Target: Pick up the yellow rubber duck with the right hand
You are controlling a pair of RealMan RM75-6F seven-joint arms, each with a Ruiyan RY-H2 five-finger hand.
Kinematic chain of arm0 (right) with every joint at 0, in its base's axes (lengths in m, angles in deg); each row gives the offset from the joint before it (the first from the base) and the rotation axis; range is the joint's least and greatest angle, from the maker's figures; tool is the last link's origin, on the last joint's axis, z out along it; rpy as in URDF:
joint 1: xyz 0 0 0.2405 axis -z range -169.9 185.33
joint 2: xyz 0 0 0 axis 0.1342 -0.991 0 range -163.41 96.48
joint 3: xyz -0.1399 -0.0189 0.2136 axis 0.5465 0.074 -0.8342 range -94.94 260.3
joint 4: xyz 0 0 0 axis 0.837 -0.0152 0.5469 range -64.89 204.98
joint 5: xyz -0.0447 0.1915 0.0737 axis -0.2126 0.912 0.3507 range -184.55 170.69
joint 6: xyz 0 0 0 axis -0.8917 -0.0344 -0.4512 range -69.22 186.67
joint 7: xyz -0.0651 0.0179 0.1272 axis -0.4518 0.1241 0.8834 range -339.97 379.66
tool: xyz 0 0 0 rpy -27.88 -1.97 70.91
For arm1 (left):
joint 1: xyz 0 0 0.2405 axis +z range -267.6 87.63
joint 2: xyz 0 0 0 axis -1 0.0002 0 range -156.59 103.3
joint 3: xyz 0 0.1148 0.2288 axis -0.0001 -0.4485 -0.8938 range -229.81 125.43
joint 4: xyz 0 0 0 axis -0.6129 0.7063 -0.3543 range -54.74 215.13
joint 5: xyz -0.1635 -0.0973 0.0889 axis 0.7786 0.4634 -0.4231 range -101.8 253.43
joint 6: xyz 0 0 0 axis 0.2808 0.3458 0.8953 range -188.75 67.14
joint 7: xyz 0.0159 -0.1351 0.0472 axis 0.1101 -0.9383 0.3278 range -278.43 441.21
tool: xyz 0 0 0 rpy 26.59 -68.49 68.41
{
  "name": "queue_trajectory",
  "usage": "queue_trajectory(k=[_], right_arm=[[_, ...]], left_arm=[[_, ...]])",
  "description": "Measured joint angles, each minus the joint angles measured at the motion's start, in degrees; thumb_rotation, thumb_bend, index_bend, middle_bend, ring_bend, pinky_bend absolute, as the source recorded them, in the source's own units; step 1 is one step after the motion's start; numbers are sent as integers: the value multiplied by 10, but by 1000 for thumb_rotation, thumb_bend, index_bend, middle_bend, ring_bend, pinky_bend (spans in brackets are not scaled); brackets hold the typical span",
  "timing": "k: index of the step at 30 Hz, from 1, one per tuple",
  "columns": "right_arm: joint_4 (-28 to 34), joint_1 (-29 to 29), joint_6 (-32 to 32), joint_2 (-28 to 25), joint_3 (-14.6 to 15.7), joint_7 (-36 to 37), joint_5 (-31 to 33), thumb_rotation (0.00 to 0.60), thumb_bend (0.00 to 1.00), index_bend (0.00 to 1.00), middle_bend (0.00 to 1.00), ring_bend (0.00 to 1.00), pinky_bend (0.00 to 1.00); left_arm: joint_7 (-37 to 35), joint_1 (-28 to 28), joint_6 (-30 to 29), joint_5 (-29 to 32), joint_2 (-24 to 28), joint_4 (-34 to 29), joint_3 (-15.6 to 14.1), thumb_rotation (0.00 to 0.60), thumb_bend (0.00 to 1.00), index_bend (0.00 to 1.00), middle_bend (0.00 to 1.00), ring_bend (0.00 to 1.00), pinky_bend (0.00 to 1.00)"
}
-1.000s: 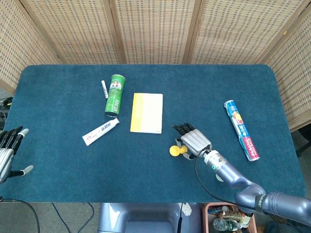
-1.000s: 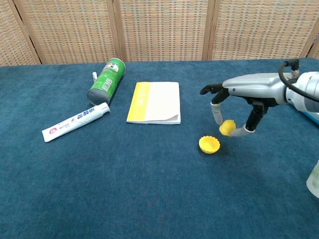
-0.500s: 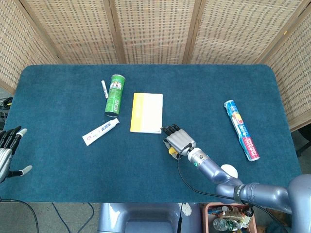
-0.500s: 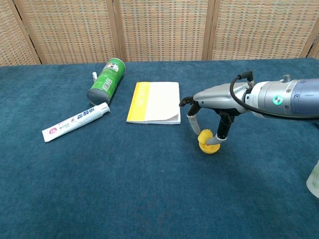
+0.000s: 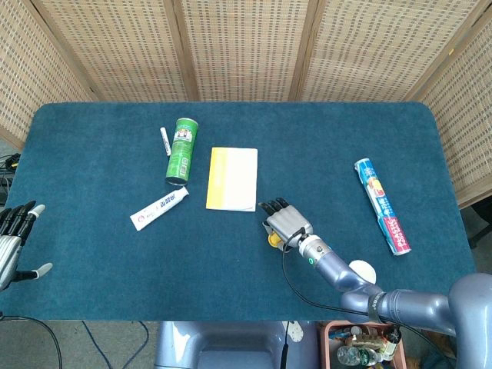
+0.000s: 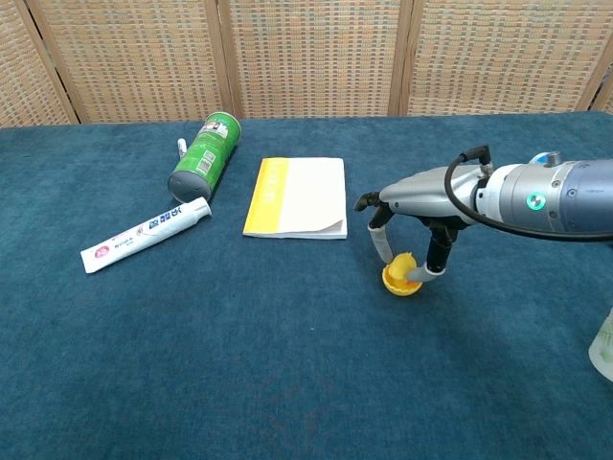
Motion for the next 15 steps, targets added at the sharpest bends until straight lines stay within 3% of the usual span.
queue_trajectory(k=[3, 11, 15], right_arm=[[9, -1, 4, -4, 1, 0, 3, 600, 190, 61, 0, 0, 0], [73, 10, 46, -42, 3, 2, -16, 600, 175, 56, 0, 0, 0], [116, 35, 93, -82, 9, 9, -48, 600, 12, 50, 0, 0, 0]], left_arm=[[-1, 0, 1, -1, 0, 0, 0, 600, 0, 0, 0, 0, 0], [-8, 0, -1, -5, 3, 1, -1, 600, 0, 0, 0, 0, 0], [-10, 1, -5, -10, 3, 1, -2, 600, 0, 0, 0, 0, 0]])
